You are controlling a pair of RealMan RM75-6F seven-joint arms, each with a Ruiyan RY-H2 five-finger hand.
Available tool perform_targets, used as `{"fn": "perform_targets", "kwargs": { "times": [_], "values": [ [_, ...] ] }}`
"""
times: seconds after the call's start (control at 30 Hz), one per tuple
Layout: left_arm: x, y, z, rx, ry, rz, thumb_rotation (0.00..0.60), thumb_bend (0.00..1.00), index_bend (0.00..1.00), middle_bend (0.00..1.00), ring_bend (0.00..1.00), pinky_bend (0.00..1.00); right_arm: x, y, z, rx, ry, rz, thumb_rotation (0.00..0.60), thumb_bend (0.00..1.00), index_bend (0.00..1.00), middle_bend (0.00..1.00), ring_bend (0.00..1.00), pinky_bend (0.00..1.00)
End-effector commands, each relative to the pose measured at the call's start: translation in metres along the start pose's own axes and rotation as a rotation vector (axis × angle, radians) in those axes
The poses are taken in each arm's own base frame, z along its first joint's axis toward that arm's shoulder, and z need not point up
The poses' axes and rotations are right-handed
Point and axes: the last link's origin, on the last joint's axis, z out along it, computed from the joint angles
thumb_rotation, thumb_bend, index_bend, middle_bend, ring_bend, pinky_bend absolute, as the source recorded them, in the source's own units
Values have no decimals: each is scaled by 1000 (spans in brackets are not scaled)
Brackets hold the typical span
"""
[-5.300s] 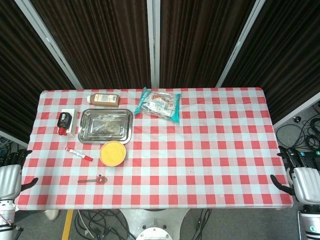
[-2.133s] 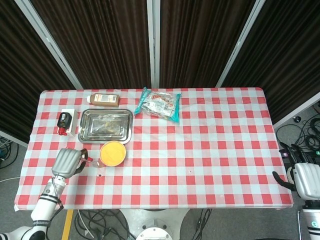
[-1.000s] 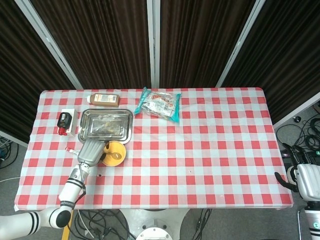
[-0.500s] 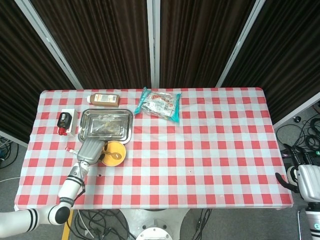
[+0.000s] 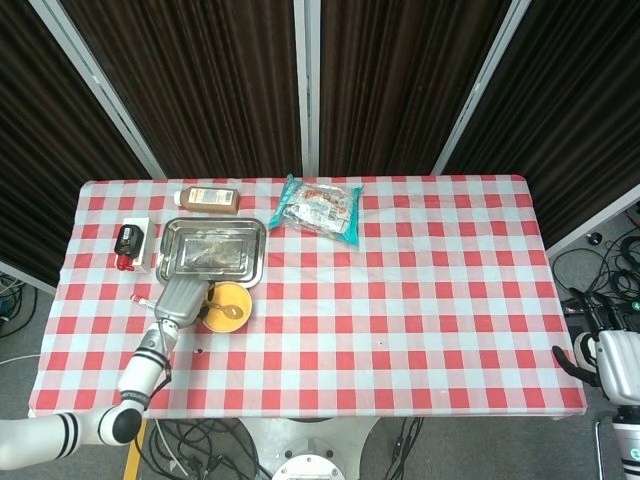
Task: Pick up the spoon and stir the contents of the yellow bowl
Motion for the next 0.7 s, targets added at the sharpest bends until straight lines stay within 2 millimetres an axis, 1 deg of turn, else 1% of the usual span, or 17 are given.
{"fn": "perform_targets", "kwargs": {
  "times": [0.03,0.53,0.7],
  "values": [
    [0,0,0,0,0,-1,600,384,562,922,928,1000,0,0,0,-1,0,1,600,192,116,280,113,223],
    [-3,-1,2,10,-10,5,600,383,580,925,928,1000,1,1,-1,-3,3,2,600,192,116,280,114,228],
    [2,-3,-2,11,9,29,600,392,597,931,928,1000,2,0,-2,0,9,2,600,192,116,280,113,228]
  ]
}}
